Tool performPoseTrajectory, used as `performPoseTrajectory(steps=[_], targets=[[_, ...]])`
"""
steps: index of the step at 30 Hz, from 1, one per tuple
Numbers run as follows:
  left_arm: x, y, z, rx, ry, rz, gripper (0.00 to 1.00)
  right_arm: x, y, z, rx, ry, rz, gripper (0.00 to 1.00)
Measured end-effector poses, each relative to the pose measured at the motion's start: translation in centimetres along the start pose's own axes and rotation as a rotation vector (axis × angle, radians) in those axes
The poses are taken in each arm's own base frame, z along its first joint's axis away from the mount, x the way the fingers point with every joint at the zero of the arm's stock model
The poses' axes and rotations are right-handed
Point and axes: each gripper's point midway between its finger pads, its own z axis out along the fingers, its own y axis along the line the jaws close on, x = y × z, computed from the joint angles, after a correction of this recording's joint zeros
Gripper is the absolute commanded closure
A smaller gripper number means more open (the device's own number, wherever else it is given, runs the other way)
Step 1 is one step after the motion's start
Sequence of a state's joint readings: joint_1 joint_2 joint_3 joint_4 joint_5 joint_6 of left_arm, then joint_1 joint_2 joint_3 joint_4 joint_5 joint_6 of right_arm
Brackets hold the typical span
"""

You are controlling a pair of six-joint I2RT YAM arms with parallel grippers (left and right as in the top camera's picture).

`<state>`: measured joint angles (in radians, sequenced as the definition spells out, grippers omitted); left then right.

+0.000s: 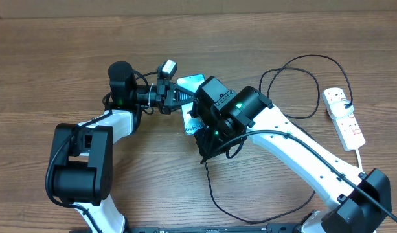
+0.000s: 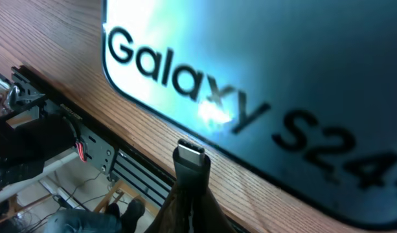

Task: Plug charger to phone and switch on socket
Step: 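Lift the USB-C plug with the right gripper toward the phone's bottom port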

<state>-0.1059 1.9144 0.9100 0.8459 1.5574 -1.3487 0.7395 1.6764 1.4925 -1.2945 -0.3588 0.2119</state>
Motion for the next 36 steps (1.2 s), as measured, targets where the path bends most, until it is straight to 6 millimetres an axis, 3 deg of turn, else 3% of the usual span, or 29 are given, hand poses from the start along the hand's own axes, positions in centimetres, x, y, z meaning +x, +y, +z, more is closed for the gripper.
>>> performPoseTrajectory(steps=[36], targets=[[0.09, -0.01, 0.18, 0.000, 0.005, 0.039, 0.96, -0.23, -0.81, -0.01, 0.047, -0.013, -0.001, 0.96]])
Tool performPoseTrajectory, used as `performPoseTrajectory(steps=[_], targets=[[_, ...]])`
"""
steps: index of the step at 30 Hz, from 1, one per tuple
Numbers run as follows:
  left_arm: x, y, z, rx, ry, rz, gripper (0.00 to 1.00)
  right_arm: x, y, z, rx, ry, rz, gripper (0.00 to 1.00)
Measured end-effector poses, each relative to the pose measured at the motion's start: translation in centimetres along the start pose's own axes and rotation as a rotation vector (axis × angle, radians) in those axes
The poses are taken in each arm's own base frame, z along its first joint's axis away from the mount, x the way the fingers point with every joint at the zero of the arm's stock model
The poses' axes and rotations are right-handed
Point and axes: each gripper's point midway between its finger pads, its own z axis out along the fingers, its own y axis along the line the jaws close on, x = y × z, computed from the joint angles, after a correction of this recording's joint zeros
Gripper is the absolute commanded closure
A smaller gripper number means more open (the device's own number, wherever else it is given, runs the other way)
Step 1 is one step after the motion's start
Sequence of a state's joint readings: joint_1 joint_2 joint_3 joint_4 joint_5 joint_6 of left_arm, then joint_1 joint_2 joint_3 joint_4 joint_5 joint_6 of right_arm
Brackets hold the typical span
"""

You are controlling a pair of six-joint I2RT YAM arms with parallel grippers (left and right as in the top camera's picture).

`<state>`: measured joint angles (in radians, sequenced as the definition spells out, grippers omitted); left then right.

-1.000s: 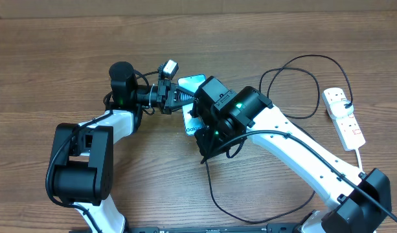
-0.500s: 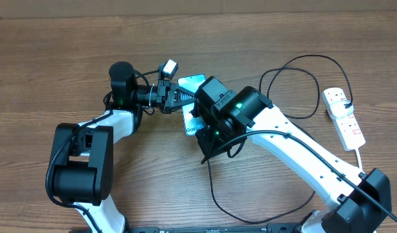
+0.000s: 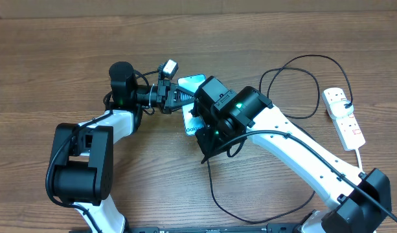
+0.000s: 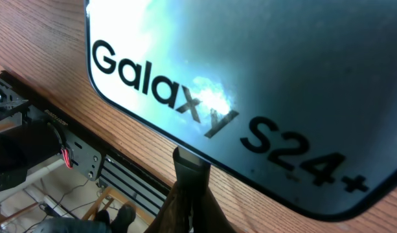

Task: Plug charger to phone and switch on socket

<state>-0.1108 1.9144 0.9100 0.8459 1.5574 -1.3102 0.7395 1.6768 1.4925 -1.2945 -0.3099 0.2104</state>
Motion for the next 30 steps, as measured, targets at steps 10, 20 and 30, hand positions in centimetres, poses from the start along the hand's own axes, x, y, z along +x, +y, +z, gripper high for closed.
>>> performPoseTrajectory(steps=[10, 20, 30], targets=[[0.0, 0.0, 0.0, 0.000, 0.000, 0.000, 0.96, -0.1, 0.0, 0.1, 0.000, 0.000, 0.010, 0.96], [0.0, 0.0, 0.0, 0.000, 0.000, 0.002, 0.96, -0.4, -0.2, 0.8, 0.006, 0.008, 0.029, 0.96], [0.0, 0.0, 0.0, 0.000, 0.000, 0.056, 0.96, 0.5, -1.0, 0.7, 0.038, 0.045, 0.063, 0.96]])
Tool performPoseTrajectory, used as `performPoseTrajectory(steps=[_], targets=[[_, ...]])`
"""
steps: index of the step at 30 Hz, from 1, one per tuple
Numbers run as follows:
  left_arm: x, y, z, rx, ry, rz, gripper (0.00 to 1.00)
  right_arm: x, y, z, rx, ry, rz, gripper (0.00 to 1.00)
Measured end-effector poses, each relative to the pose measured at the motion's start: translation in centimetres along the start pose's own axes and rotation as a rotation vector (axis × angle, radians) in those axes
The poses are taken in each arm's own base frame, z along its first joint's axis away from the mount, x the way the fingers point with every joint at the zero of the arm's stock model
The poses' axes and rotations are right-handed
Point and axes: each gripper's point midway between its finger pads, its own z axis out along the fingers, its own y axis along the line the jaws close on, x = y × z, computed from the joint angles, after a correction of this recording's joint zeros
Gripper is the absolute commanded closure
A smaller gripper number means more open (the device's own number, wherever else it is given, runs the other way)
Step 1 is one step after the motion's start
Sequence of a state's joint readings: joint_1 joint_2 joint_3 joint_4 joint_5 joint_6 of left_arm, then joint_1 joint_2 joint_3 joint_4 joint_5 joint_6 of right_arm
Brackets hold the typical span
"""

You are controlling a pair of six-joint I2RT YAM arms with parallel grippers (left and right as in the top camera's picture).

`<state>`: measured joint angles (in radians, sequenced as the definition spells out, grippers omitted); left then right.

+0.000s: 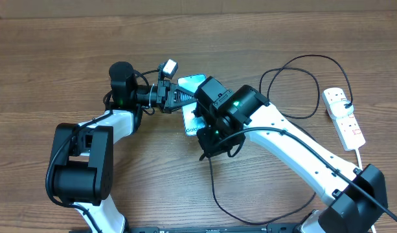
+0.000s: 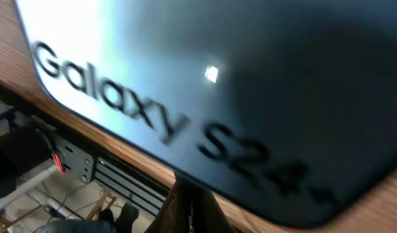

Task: Plug charger to phone and switch on socket

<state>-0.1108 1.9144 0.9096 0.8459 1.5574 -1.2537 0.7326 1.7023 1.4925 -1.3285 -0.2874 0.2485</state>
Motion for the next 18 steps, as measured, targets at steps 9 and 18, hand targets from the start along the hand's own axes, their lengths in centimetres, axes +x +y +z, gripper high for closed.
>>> performPoseTrajectory(steps=[9, 18], targets=[[-0.01, -0.01, 0.00, 0.000, 0.000, 0.069, 0.96, 0.33, 0.33, -0.01, -0.020, 0.016, 0.013, 0.96], [-0.01, -0.01, 0.00, 0.000, 0.000, 0.083, 0.96, -0.03, 0.84, -0.02, -0.047, 0.004, 0.032, 0.96]])
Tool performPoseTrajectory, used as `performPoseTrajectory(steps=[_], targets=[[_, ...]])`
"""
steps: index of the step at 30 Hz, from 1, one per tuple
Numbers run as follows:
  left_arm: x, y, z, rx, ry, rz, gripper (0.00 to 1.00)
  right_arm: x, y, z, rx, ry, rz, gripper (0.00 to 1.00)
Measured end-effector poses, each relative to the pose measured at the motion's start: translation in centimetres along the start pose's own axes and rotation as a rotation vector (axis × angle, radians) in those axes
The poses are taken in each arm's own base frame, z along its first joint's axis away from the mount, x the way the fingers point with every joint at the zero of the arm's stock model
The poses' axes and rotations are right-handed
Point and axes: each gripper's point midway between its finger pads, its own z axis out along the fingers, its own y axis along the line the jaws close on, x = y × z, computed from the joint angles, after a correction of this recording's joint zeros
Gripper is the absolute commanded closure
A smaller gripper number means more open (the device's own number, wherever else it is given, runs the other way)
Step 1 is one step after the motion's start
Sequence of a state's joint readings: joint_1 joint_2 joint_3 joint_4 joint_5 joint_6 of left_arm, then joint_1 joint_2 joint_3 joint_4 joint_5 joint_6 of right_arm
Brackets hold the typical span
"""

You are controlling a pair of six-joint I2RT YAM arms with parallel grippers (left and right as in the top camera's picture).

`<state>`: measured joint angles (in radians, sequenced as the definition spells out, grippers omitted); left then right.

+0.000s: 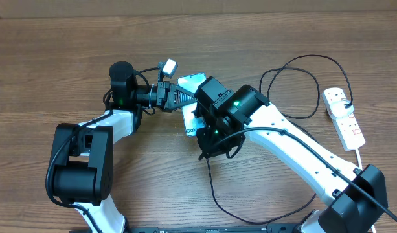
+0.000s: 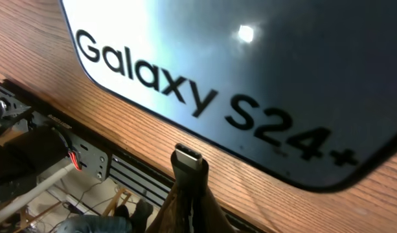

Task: Plug charger to phone and switch on socket

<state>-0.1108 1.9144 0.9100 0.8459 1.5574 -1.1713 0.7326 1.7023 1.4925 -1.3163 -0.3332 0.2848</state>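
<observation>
A phone (image 2: pixel 250 65) reading "Galaxy S24+" lies flat on the wooden table, and in the overhead view it (image 1: pixel 192 81) is mostly covered by my right wrist. My right gripper (image 2: pixel 190 197) is shut on the black charger plug (image 2: pixel 188 157). The plug's metal tip points at the phone's bottom edge, with a strip of bare wood between them. My left gripper (image 1: pixel 182 97) reaches in from the left, its fingers drawn together on the phone's left edge. The white socket strip (image 1: pixel 344 118) lies at the far right.
The black charger cable (image 1: pixel 214 194) trails from my right gripper towards the table's front, loops back and runs up to the socket strip. The table's front edge and a metal rail (image 2: pixel 88 155) show just behind the plug.
The plug tip was tucked against the phone's bottom edge in a blurred view. Now it stands a short way back from that edge, fully visible. The left gripper has stayed at the phone.
The plug tip first sat just short of the phone's bottom edge. It was then pressed against that edge and stayed there at the following moment, while the phone shifted in the wrist view. Now the tip is apart from the edge again.
</observation>
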Motion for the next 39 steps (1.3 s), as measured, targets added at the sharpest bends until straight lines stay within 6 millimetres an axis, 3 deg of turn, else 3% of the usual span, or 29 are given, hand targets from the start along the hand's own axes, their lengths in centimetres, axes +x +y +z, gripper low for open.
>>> performPoseTrajectory(steps=[39], targets=[[-0.1, 0.0, 0.0, -0.002, -0.007, -0.052, 0.96, -1.2, 0.0, 0.1, 0.005, -0.047, 0.010, 0.96]])
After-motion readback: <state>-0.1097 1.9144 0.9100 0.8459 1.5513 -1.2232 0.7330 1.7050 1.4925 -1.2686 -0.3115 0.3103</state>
